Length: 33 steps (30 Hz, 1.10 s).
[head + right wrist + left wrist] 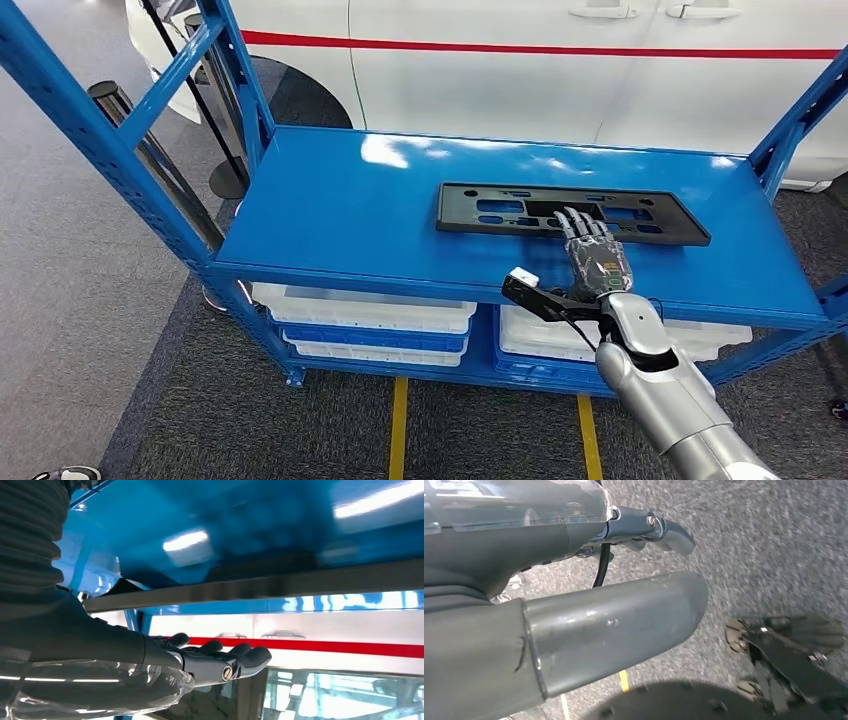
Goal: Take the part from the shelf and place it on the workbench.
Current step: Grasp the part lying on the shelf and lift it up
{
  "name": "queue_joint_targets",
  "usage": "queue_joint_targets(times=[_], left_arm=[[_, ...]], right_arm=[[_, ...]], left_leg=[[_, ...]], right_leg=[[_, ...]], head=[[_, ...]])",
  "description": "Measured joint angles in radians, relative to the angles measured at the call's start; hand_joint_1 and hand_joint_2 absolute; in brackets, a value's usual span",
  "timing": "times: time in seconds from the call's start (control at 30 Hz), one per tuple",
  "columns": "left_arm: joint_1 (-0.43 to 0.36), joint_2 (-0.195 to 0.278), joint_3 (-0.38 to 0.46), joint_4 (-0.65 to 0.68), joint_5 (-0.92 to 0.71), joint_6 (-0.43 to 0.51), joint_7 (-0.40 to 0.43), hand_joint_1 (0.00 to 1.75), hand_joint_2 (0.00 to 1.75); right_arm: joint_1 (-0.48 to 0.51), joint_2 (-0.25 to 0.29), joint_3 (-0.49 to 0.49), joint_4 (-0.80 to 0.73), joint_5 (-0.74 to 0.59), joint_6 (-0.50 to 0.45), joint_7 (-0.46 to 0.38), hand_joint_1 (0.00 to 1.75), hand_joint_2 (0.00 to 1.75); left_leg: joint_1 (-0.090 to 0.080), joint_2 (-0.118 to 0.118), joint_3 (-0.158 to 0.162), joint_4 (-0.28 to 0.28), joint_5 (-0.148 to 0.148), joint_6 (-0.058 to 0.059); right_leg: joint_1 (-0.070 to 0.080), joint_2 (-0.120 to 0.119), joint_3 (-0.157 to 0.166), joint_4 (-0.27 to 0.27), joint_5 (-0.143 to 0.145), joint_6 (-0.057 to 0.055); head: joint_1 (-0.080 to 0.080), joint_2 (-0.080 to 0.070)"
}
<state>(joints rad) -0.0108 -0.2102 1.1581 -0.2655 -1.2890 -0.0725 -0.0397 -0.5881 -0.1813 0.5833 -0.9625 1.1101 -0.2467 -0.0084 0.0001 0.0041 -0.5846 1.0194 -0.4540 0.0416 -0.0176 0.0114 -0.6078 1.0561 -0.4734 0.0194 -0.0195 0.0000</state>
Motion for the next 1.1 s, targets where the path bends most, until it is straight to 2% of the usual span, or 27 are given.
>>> queue_joint_targets(times=[0.07,0.13,0.17,0.2,0.23,0.3,0.33,0.43,0.53,0.6,0.67,0.7,0.73,0.77,0.83,0.87,0.9,0.93,1.03,1.1], left_arm=[[0.0,-0.001,0.0,0.0,0.0,0.0,0.0,0.0,0.0],[0.0,-0.001,0.001,0.0,0.0,0.0,0.0,0.0,0.0],[0.0,-0.001,0.001,0.0,0.0,0.0,0.0,0.0,0.0],[0.0,-0.001,0.001,0.0,0.0,0.0,0.0,0.0,0.0],[0.0,-0.001,0.001,0.0,0.0,0.0,0.0,0.0,0.0],[0.0,-0.001,0.002,0.0,0.0,0.0,0.0,0.0,0.0],[-0.001,-0.001,0.002,0.0,0.0,0.0,0.0,0.0,0.0],[0.0,-0.001,0.002,0.0,0.0,0.0,0.0,0.0,0.0],[-0.001,-0.003,0.004,0.0,0.0,0.0,0.0,0.0,0.0],[-0.004,-0.003,0.007,0.001,0.0,0.0,0.0,0.0,0.0],[-0.005,-0.003,0.009,0.001,0.0,0.0,0.0,0.0,0.0],[-0.005,-0.003,0.009,0.001,0.0,0.0,0.0,0.0,0.0],[-0.005,-0.003,0.01,0.001,0.0,0.0,0.0,0.0,0.0],[-0.005,-0.003,0.01,0.001,0.0,0.0,0.0,0.0,0.0],[-0.005,-0.003,0.01,0.001,0.0,0.0,0.0,0.0,0.0],[-0.005,-0.003,0.01,0.001,0.0,0.0,0.0,0.0,0.0],[-0.006,-0.003,0.01,0.001,0.0,0.0,0.0,0.0,0.0],[-0.007,-0.003,0.01,0.002,0.0,-0.001,0.0,0.0,0.0],[-0.009,-0.003,0.011,0.003,0.0,-0.001,0.0,0.0,0.0],[-0.009,-0.003,0.011,0.003,0.0,-0.001,0.0,0.0,0.0]], right_arm=[[-0.003,0.0,0.0,-0.001,-0.001,0.0,0.002,0.0,1.75],[-0.003,-0.001,0.0,0.0,-0.002,0.0,0.006,0.0,1.75],[-0.001,0.0,0.0,0.001,-0.002,0.0,0.008,0.0,1.75],[0.0,0.0,0.0,0.002,-0.002,0.0,0.009,0.0,1.75],[0.0,0.0,0.0,0.002,-0.002,0.0,0.01,0.0,1.75],[-0.002,0.0,0.0,0.003,-0.002,0.0,0.011,0.0,1.75],[-0.003,0.0,0.0,0.003,-0.003,0.0,0.012,0.0,1.75],[-0.004,0.0,0.0,0.003,-0.003,0.0,0.012,0.0,1.75],[-0.012,0.001,0.0,0.004,-0.003,0.0,0.014,0.0,1.75],[-0.022,0.009,0.0,0.008,-0.004,0.0,0.016,0.0,1.75],[-0.029,0.017,0.0,0.011,-0.005,0.0,0.018,0.0,1.75],[-0.029,0.02,0.0,0.013,-0.005,0.0,0.019,0.0,1.75],[-0.028,0.022,0.0,0.015,-0.005,0.0,0.019,0.0,1.75],[-0.028,0.025,0.0,0.016,-0.005,0.0,0.019,0.0,1.75],[-0.029,0.03,0.0,0.019,-0.005,0.001,0.02,0.0,1.75],[-0.031,0.032,0.0,0.02,-0.005,0.001,0.021,0.0,1.75],[-0.033,0.033,0.0,0.021,-0.005,0.001,0.022,0.0,1.75],[-0.035,0.035,0.0,0.023,-0.004,0.001,0.023,0.0,1.75],[-0.04,0.042,0.0,0.033,-0.002,0.001,0.026,0.0,1.75],[-0.044,0.047,0.0,0.04,0.0,0.0,0.028,0.0,1.75]], left_leg=[[0.006,0.003,0.01,-0.019,0.009,0.007],[0.003,0.003,0.011,-0.021,0.009,0.011],[0.002,0.003,0.012,-0.02,0.008,0.012],[0.001,0.002,0.013,-0.018,0.006,0.012],[0.0,0.002,0.014,-0.016,0.004,0.011],[0.0,0.002,0.018,-0.011,-0.002,0.008],[0.0,0.002,0.019,-0.009,-0.003,0.007],[0.0,0.002,0.019,-0.008,-0.005,0.007],[-0.004,0.003,0.016,0.0,-0.013,-0.003],[-0.003,0.001,-0.016,0.068,-0.054,-0.024],[0.004,0.0,-0.085,0.204,-0.117,-0.043],[0.007,0.0,-0.116,0.259,-0.132,-0.046],[0.009,0.0,-0.134,0.284,-0.128,-0.048],[0.011,0.0,-0.135,0.272,-0.105,-0.049],[0.013,0.0,-0.084,0.148,-0.025,-0.047],[0.011,0.0,-0.053,0.083,0.002,-0.044],[0.009,-0.002,-0.032,0.036,0.015,-0.041],[0.007,-0.003,-0.021,0.014,0.015,-0.037],[0.005,-0.005,-0.014,0.001,0.011,-0.021],[0.008,-0.004,-0.004,-0.011,0.012,-0.006]], right_leg=[[0.002,-0.003,-0.031,0.069,-0.042,0.004],[0.002,-0.004,-0.095,0.197,-0.1,0.006],[0.002,-0.005,-0.12,0.243,-0.111,0.007],[0.002,-0.005,-0.129,0.255,-0.102,0.007],[0.002,-0.006,-0.118,0.228,-0.076,0.007],[0.002,-0.007,-0.074,0.134,-0.015,0.004],[0.002,-0.007,-0.058,0.103,0.002,0.003],[0.003,-0.007,-0.047,0.08,0.013,0.002],[0.009,-0.01,-0.012,0.007,0.02,-0.007],[0.006,-0.01,0.001,-0.021,0.021,-0.023],[-0.001,-0.01,0.006,-0.026,0.021,-0.035],[-0.001,-0.01,0.007,-0.026,0.019,-0.036],[-0.002,-0.009,0.009,-0.025,0.017,-0.035],[-0.003,-0.008,0.012,-0.025,0.015,-0.033],[-0.006,-0.006,0.023,-0.025,0.007,-0.026],[-0.006,-0.005,0.028,-0.025,0.004,-0.021],[-0.005,-0.005,0.03,-0.024,0.001,-0.016],[-0.004,-0.004,0.03,-0.025,0.0,-0.01],[-0.003,-0.005,0.033,-0.029,-0.003,0.007],[-0.004,-0.007,0.012,0.02,-0.032,0.014]], head=[[0.002,0.0],[0.003,0.0],[0.003,0.0],[0.003,0.0],[0.003,0.0],[0.003,0.0],[0.003,0.0],[0.003,0.0],[0.003,0.0],[0.0,0.0],[-0.001,0.0],[-0.001,0.0],[-0.001,0.0],[-0.001,0.0],[-0.001,0.0],[-0.001,0.0],[-0.001,0.0],[0.0,0.0],[0.0,0.0],[0.001,0.0]])
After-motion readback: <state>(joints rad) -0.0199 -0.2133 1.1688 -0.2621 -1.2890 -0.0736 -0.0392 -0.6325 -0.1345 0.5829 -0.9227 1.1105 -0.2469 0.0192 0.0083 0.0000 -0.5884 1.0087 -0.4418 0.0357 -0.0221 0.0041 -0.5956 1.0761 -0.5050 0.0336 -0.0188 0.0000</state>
